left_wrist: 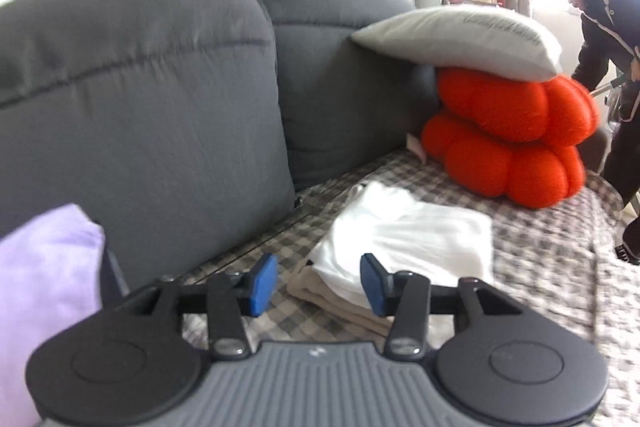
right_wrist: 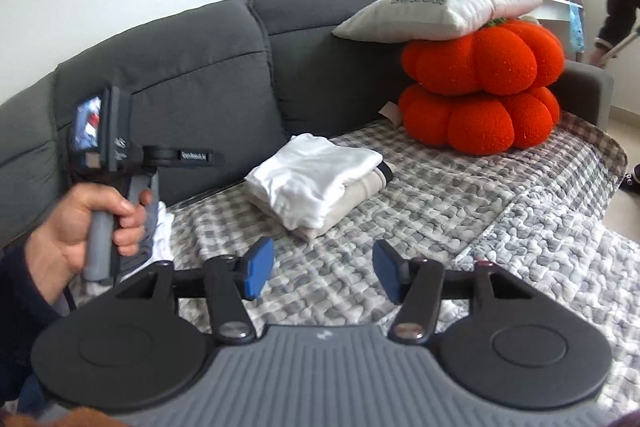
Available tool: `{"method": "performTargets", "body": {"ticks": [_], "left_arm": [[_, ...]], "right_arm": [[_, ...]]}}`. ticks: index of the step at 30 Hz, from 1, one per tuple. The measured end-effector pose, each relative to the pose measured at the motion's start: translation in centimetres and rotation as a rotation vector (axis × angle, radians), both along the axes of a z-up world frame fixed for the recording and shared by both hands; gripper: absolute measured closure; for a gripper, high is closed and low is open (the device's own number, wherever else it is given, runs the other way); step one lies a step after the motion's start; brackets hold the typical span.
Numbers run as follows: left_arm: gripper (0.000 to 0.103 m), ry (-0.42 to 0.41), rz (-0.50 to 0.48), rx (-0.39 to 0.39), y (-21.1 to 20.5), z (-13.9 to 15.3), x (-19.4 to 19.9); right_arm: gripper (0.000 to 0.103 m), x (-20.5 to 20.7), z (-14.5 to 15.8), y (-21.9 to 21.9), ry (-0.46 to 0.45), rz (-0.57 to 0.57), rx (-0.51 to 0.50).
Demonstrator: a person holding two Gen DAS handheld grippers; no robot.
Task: Fold clothes
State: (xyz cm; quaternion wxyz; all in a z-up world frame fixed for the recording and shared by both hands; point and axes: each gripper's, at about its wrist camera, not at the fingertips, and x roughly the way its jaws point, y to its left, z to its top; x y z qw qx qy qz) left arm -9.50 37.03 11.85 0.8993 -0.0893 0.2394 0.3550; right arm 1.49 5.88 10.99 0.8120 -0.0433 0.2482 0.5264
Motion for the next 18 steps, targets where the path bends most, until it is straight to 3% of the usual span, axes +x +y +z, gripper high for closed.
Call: {"method": "performTargets", "body": {"ticks": [3,8,10,12,14,18], "left_arm": [[0.045,-0.010,0.009,0.011,-3.5,2.7,-0.9],[0.019,-0.046,-0.007,0.064,-10.1,6.0,-1.6],[0.018,-0.059,-0.003,0.078,-12.4,6.8,-1.6],[0.014,-0.066,0.008,0.089,-14.1,7.0,-0.8],[0.002,-0.070,0.012,0.116,-15.6,6.8,-0.2],[0.000,-0.095,0.040,0.171,-17.5,3.7,1.1]], "right_arm": [[0.032,-0.6,0.7,-1.7,0.006,0.013,0.033],[0.021,-1.2,1.3,-4.4,0.011,0.026,0.086],[0.013,-1.1,1.1,-5.3,0.005,0.023,0.101],[0.000,-1.0,0.9,-6.1,-0.001,0.020,0.116],[0.000,-0.8,0.6,-6.9,-0.004,0.020,0.123],[0.000,0.4,-0.8,-7.9,0.003,0.007,0.095]]}}
